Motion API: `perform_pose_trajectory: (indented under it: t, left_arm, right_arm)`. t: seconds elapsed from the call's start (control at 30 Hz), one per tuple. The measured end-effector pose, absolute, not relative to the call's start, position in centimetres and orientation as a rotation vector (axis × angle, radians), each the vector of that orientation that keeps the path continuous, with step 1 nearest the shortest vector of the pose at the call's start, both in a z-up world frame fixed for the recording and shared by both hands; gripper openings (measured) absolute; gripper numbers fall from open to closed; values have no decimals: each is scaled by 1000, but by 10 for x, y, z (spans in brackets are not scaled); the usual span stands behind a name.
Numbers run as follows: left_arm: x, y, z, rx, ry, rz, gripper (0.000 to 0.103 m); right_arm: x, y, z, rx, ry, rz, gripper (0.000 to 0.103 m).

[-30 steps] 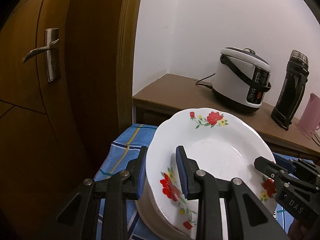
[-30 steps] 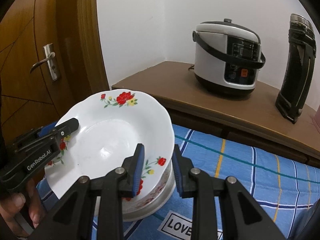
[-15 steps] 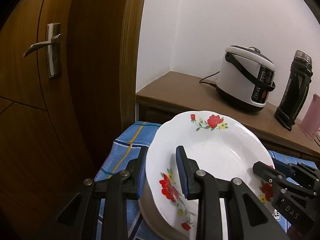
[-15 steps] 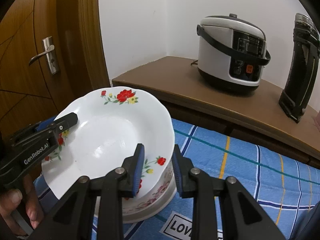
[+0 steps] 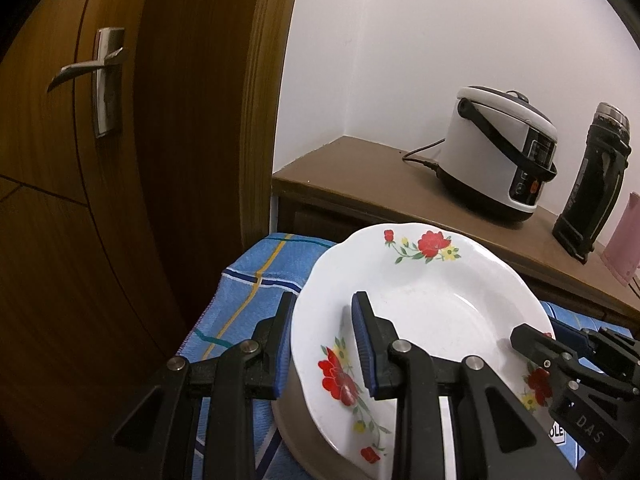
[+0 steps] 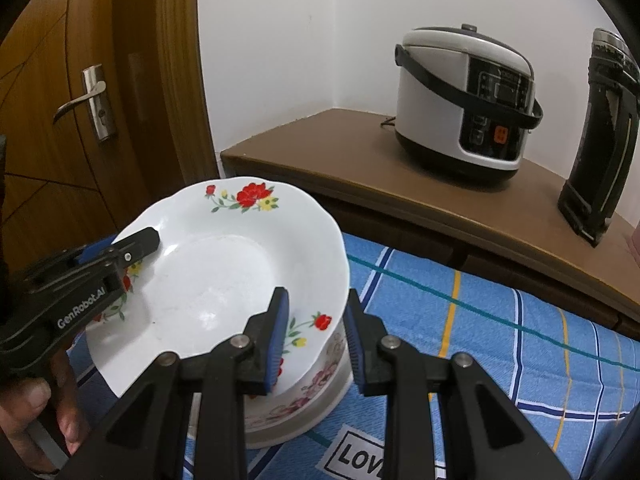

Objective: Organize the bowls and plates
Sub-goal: 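Lower the red-flower plate onto the pink-floral plate with both grippers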

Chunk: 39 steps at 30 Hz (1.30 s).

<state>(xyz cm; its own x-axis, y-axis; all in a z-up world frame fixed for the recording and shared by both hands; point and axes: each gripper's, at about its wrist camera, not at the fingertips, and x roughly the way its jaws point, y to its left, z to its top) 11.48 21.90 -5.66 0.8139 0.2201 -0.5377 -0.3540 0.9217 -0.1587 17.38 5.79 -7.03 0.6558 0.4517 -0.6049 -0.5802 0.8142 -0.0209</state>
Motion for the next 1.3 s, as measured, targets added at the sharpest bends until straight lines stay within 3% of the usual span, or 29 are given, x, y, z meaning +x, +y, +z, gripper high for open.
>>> perform_pose_trajectory:
  t: [1.3]
  left_arm:
    - [131, 213, -73, -226, 619, 298, 31]
  right_arm:
    - [181, 64, -77, -240, 683, 564, 28]
